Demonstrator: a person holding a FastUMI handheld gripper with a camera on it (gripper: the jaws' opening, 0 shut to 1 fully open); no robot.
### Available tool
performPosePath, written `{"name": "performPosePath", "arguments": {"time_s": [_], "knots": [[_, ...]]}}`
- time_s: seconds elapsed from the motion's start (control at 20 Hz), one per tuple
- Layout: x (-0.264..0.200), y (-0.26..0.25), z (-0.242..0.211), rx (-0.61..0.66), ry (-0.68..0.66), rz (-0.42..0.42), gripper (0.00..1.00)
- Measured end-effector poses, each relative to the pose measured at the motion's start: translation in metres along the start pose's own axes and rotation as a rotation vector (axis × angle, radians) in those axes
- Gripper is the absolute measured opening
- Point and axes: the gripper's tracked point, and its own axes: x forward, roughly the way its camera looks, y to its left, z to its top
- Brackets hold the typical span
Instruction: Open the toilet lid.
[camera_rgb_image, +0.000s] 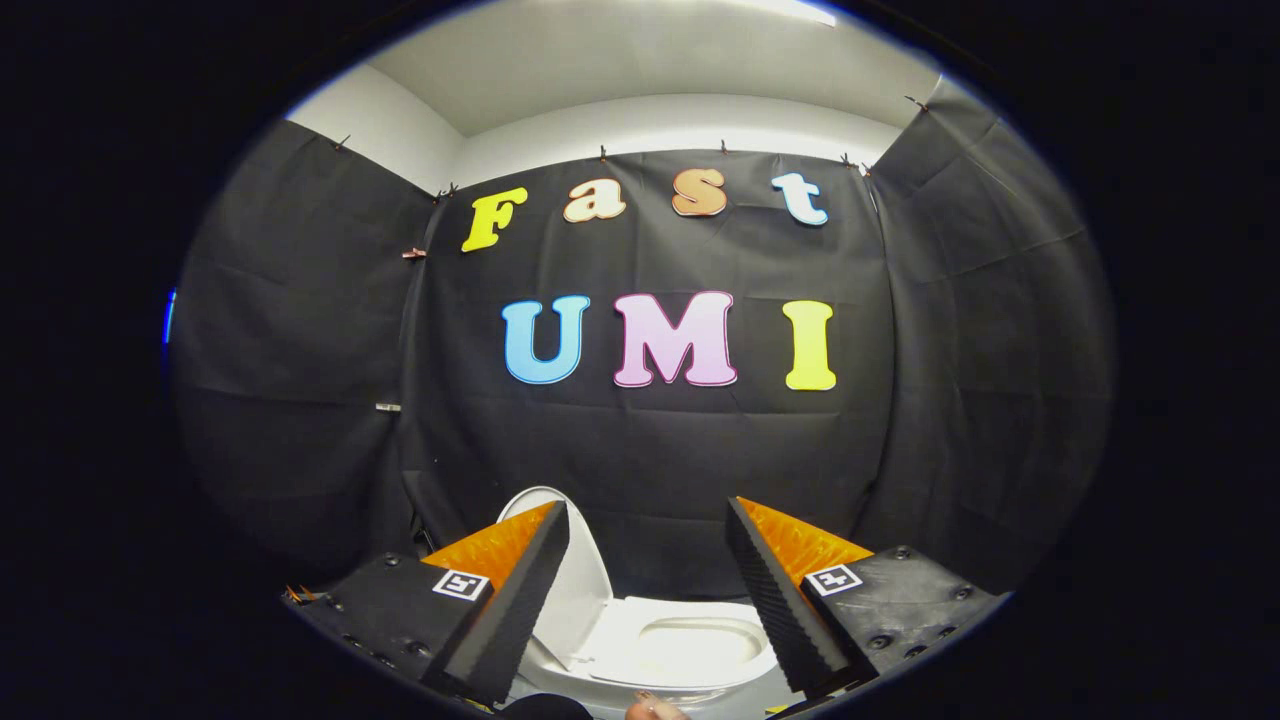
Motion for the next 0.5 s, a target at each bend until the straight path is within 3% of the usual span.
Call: {"name": "performPosePath", "arguments": {"time_s": [0.5], "knots": [[0.001,0.0058,-0.0027,0.001,0.009,0.005,0.99]]}}
